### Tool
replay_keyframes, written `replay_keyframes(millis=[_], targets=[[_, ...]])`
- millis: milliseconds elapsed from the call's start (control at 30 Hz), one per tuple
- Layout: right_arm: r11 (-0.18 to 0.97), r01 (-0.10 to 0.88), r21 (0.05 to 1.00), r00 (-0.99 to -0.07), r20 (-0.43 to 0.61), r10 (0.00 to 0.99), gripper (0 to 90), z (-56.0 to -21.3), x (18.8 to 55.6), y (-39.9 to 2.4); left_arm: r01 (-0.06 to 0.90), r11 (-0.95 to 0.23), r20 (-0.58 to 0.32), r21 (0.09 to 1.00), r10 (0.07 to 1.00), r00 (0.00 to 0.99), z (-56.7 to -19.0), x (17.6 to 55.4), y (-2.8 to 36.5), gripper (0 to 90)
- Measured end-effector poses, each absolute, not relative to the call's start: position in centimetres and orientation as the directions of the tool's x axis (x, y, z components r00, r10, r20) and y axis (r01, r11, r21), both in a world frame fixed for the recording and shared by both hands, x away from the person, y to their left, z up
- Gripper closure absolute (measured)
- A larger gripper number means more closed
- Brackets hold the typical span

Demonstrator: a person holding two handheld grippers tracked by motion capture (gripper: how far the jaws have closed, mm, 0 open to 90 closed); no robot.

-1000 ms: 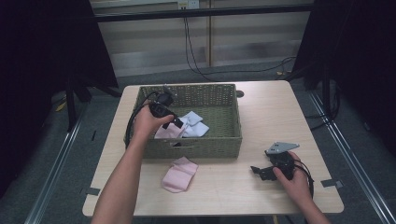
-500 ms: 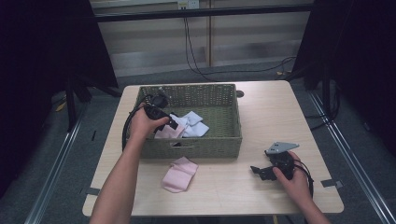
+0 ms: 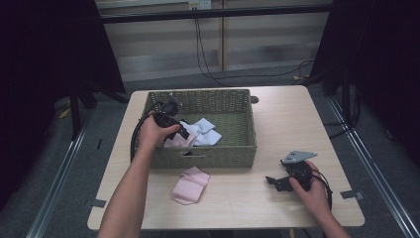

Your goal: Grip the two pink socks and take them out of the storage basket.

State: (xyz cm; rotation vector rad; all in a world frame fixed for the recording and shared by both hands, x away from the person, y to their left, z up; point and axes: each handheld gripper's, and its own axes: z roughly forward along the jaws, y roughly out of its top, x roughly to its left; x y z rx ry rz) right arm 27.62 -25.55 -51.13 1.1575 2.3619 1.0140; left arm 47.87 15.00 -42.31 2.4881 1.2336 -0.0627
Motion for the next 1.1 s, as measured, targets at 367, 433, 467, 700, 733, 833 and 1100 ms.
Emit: replay_keyframes(millis=[367,433,467,700,733,833,1100], targets=[[0.419,0.558,0.717,-0.619,0.023,0.785,11.1,-51.1,27.6,-25.5,0.805,-0.548,-0.184,0.225,0.788,0.588,-43.0,48.3,14.8,54.7],[0.418,0.558,0.717,-0.619,0.023,0.785,11.0,-51.1,27.6,-25.5,0.804,-0.551,-0.176,0.223,0.788,0.589,-43.0,48.4,14.8,65.2],[0.419,0.557,0.718,-0.619,0.023,0.785,11.1,-51.1,27.6,-25.5,0.805,-0.55,-0.177,0.224,0.789,0.589,-42.9,48.4,14.8,70.1],[0.418,0.558,0.717,-0.619,0.024,0.785,11.0,-51.1,27.6,-25.5,0.807,-0.537,-0.208,0.246,0.784,0.585,-42.6,48.3,15.3,85.1],[0.419,0.556,0.717,-0.62,0.023,0.784,11.0,-51.1,27.6,-25.5,0.807,-0.535,-0.212,0.25,0.783,0.585,-42.4,48.3,15.4,85.3],[0.419,0.556,0.718,-0.62,0.022,0.784,11.1,-51.1,27.7,-25.5,0.812,-0.518,-0.234,0.27,0.782,0.577,-41.6,48.2,15.8,86.0],[0.419,0.556,0.718,-0.62,0.023,0.784,11.0,-51.1,27.7,-25.5,0.799,-0.519,-0.246,0.305,0.767,0.592,-38.9,48.0,16.3,86.7]])
